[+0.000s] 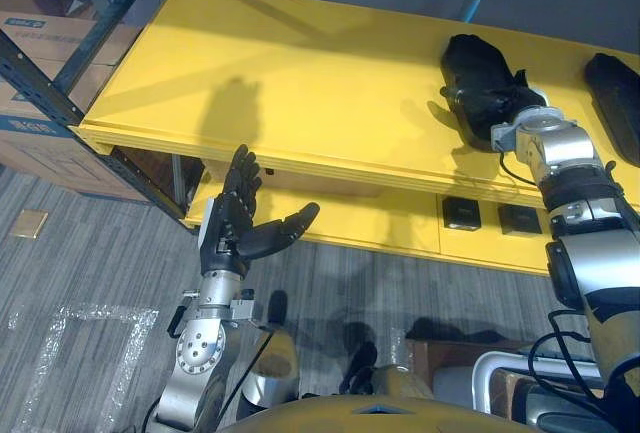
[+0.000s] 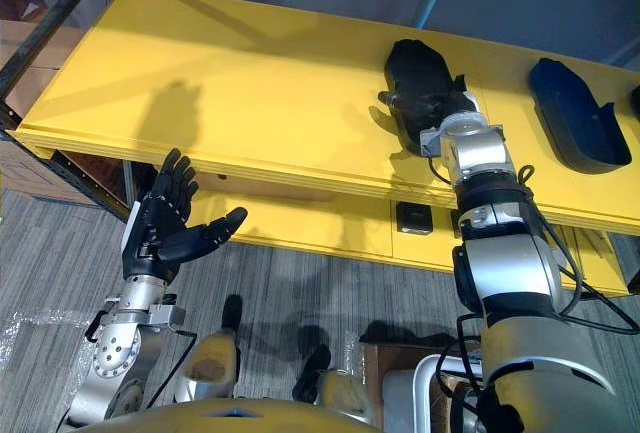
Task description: Walk over and take three plastic housings, then place them on the shelf
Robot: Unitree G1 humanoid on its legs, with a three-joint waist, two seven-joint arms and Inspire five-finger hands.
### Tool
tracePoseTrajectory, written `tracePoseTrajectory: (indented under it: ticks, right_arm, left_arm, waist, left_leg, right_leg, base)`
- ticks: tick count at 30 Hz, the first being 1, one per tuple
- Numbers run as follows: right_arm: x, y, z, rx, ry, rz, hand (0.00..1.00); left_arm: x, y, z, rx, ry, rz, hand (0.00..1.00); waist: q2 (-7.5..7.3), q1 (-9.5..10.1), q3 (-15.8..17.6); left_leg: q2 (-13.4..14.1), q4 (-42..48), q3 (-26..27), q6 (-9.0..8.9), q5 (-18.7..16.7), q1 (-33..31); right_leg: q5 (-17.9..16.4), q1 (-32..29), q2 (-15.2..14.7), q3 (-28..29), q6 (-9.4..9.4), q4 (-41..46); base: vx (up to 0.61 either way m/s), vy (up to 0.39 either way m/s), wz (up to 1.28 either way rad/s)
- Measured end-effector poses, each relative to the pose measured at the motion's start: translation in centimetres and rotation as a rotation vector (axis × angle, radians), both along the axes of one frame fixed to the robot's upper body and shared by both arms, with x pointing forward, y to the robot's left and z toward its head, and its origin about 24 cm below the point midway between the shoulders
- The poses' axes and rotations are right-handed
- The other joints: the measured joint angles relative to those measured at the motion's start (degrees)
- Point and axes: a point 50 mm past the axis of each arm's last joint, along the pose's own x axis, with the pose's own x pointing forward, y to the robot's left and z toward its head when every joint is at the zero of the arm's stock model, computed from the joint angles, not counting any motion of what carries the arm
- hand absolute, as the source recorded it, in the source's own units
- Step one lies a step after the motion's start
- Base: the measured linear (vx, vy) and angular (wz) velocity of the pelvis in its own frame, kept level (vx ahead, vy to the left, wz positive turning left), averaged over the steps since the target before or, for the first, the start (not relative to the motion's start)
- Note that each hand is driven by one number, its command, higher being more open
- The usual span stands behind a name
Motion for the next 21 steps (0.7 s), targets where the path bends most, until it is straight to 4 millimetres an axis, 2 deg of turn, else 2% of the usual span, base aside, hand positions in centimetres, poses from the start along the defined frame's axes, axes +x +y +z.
tracePoseTrajectory:
  ticks: [7, 11, 14, 16, 19, 21]
  right_arm:
    - [0.2, 0.6, 1.3, 0.039, -0.145, 0.011, 1.00]
    - [0.1, 2.2, 4.3, 0.043, -0.261, 0.154, 1.00]
    - [-0.8, 2.9, 7.2, 0.002, -0.357, 0.272, 1.00]
    - [-1.6, 3.4, 8.3, -0.022, -0.409, 0.334, 1.00]
    - [-3.1, 4.1, 7.8, -0.040, -0.453, 0.413, 1.00]
    - [-4.0, 4.4, 6.3, -0.001, -0.438, 0.460, 1.00]
  left_arm:
    - [-0.1, 0.2, 0.0, 0.012, 0.004, 0.006, 1.00]
    - [-0.2, 0.5, 0.6, -0.014, -0.033, 0.034, 1.00]
    - [-0.2, 0.4, 1.0, -0.028, -0.067, 0.034, 1.00]
    - [-0.2, 0.6, 1.0, -0.024, -0.074, 0.032, 1.00]
    - [-0.4, 0.8, 1.1, -0.017, -0.089, 0.021, 1.00]
    - [-0.8, 0.9, 0.9, -0.010, -0.088, 0.012, 1.00]
  waist:
    - [-0.02, 0.21, 0.0]
    - [-0.04, -0.77, 0.0]
    - [-0.06, -1.11, -0.2]
    - [-0.15, -1.54, -0.8]
    - [-0.76, -2.63, -2.7]
    - [-1.08, -3.45, -3.5]
  left_leg:
    - [-0.2, 0.0, -0.3, -0.10, 0.2, -1.1]
    - [-0.4, 0.0, 0.1, -0.11, 0.2, -0.8]
    - [-0.4, -0.3, 0.6, -0.17, -0.1, 0.3]
    - [-0.5, -0.8, 0.9, -0.19, -0.1, 0.9]
    - [-0.6, -1.1, 1.5, -0.17, -0.4, 1.3]
    - [-0.7, -1.3, 2.6, -0.11, -0.8, 2.1]
  right_leg:
    - [0.1, -0.7, -0.1, -0.4, 0.04, -0.2]
    - [0.2, -0.6, -0.1, -0.3, 0.25, -0.6]
    - [0.4, 0.5, -0.1, 0.1, 0.47, -1.5]
    - [0.5, 1.0, -0.1, 0.2, 0.61, -2.1]
    - [0.7, 1.2, -0.1, 0.6, 0.83, -2.9]
    - [1.0, 1.2, -0.1, 1.6, 1.04, -3.4]
  base:
    - [0.01, -0.003, 0.03]
    - [0.03, -0.018, -0.02]
    - [0.02, -0.013, -0.06]
    - [0.04, -0.022, -0.05]
    - [0.03, -0.019, -0.11]
    - [0.01, -0.017, -0.20]
